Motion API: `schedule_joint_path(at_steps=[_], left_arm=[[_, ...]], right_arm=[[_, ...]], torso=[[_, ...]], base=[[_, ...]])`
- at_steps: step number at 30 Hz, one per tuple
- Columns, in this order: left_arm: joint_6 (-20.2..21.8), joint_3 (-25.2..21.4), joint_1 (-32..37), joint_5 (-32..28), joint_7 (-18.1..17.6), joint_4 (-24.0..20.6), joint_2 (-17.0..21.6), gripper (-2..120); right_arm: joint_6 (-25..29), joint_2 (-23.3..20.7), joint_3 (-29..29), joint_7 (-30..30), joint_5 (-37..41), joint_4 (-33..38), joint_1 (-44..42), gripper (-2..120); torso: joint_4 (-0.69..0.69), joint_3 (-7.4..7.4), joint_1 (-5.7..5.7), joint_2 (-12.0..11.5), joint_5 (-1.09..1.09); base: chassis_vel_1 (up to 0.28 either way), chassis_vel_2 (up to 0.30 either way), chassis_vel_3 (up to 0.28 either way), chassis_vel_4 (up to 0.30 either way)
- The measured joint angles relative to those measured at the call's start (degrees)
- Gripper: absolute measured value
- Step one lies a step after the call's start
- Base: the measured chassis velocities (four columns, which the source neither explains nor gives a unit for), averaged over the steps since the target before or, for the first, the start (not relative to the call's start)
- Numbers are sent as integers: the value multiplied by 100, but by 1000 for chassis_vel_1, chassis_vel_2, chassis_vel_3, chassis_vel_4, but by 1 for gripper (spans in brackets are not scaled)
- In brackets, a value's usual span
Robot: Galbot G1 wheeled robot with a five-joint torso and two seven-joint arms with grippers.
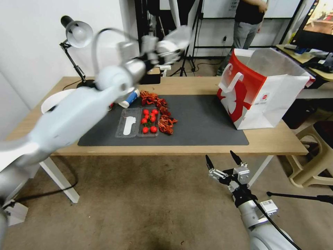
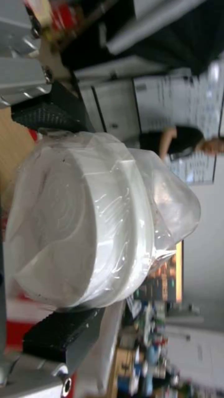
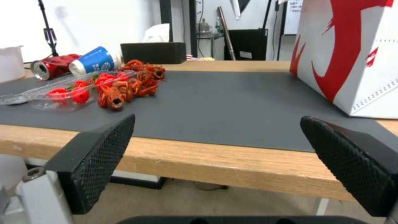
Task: Pick up the trash from the table and place it into the takeout bag.
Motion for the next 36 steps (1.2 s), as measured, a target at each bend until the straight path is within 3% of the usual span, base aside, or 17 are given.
schedule_joint_path(at_steps=[4, 8, 13, 25, 36], left_arm=[[-87, 482, -463, 36, 97, 623, -751, 81], [-108, 688, -697, 106, 242, 1051, -1196, 79], [-120, 999, -937, 250, 432, 1554, -1749, 78], [-177, 1500, -1268, 644, 776, 2313, -2358, 78], [-275, 1652, -1271, 980, 841, 2495, -2481, 78]], right_arm=[[0, 97, 29, 1, -41, 33, -70, 100], [28, 165, 51, -19, -103, 45, -194, 100], [33, 207, 52, -23, -50, 161, -369, 100], [115, 266, 79, -107, -115, 151, -475, 100], [212, 283, 170, -170, -118, 110, -560, 100]], torso=[[-1, 0, 0, 0, 1], [4, 0, 0, 0, -2], [0, -1, 0, 0, -2], [2, -1, -1, 0, -2], [3, -1, -1, 0, -3]], base=[[0, 0, 0, 0], [0, 0, 0, 0], [0, 0, 0, 0], [0, 0, 0, 0], [0, 0, 0, 0]])
